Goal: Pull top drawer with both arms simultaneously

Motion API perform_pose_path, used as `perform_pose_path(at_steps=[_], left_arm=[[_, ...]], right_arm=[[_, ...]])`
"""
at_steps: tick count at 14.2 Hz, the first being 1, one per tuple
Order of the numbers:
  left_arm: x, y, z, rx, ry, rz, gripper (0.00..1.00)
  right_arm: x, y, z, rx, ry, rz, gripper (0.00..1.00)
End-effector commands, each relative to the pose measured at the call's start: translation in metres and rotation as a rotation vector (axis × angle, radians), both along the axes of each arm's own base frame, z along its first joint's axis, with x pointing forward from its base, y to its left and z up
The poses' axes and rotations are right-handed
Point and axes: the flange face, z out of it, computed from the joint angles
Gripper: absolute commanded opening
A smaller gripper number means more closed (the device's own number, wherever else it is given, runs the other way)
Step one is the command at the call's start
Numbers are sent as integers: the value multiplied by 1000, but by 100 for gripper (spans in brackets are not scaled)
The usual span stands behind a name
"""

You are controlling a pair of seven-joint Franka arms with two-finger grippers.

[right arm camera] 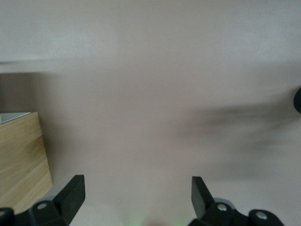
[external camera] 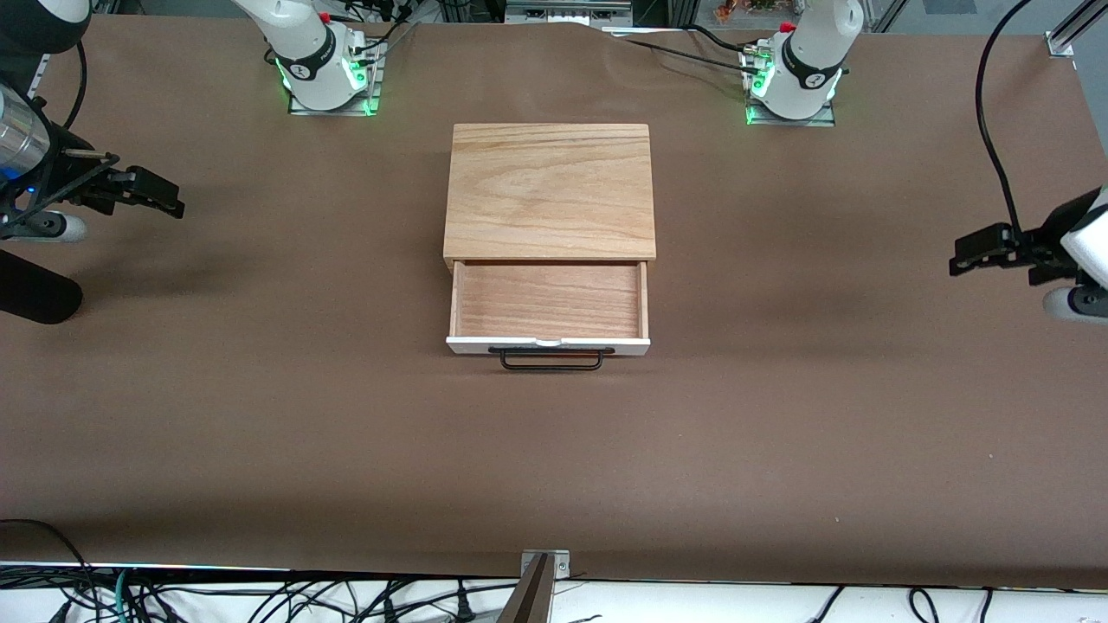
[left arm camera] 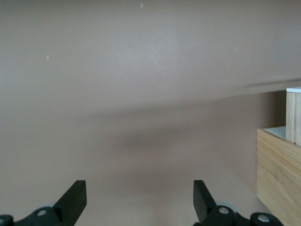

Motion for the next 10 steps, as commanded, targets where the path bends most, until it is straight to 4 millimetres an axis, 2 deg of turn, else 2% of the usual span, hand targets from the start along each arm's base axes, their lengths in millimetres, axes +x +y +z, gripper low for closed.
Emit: perform_pose_path(at_steps=[1, 4, 6, 10], left_arm=[[-31, -5, 1, 25, 36, 30, 100], [-44, -10, -2, 17, 69, 83, 100], [-45, -14, -4, 21, 76, 108, 100], [-43, -22, -5, 20, 81, 86, 100]], right_arm=[[-7, -1, 6, 1, 1, 84, 100], [-2, -3, -2, 6, 14, 89, 100], [7, -6, -2, 7, 11, 86, 100], [8, -5, -3, 8, 16, 94, 100]])
